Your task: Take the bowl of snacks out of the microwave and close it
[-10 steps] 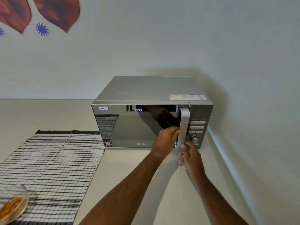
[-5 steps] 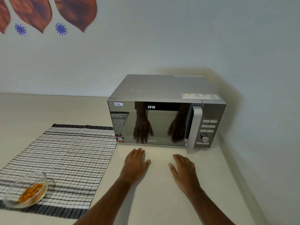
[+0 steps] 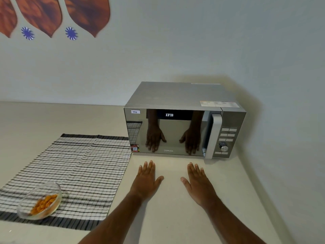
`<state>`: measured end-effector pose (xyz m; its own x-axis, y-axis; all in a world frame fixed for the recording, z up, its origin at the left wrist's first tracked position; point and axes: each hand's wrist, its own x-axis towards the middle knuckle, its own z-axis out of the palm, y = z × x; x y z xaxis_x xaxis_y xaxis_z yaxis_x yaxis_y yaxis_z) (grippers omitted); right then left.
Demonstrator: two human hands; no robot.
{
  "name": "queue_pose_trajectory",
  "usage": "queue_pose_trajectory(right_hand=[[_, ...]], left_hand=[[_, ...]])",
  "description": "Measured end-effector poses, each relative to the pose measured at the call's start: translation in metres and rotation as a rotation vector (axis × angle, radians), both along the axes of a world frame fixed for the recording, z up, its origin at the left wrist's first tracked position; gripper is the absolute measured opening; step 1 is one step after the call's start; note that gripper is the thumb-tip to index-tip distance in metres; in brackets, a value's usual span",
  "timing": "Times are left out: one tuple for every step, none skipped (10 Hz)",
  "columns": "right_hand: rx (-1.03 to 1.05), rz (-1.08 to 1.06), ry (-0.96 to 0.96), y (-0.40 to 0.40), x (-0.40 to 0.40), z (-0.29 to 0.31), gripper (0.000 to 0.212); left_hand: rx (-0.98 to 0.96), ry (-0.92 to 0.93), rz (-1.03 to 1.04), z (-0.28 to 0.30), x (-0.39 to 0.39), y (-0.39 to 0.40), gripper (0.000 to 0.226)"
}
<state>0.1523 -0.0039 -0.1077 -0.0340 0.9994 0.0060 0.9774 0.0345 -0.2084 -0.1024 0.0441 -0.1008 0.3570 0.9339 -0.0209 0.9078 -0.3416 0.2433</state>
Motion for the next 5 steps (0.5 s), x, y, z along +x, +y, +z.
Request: queue_pose_trajectory(right_hand=[[0.025, -0.023, 0.038, -0.001, -0.002, -0.001, 0.078], [0.049, -0.036, 0.054, -0.003, -0.003, 0.002, 0.078], [0.1, -0.044, 0.072, -0.007, -0.002, 0.013, 0.078], [0.157, -0.052, 0.072, -0.008, -0.004, 0.024, 0.078], [0.251, -0.049, 0.024, -0.003, -0.007, 0.047, 0.08]], left_hand=[[-0.005, 0.002, -0.022, 0.001, -0.002, 0.0, 0.081], [0.004, 0.009, -0.031, 0.006, -0.005, 0.001, 0.081], [0.039, 0.071, -0.039, 0.024, -0.009, 0.005, 0.081], [0.115, 0.094, -0.05, 0.042, -0.009, 0.01, 0.081], [0.275, 0.069, -0.082, 0.071, -0.004, 0.018, 0.08]])
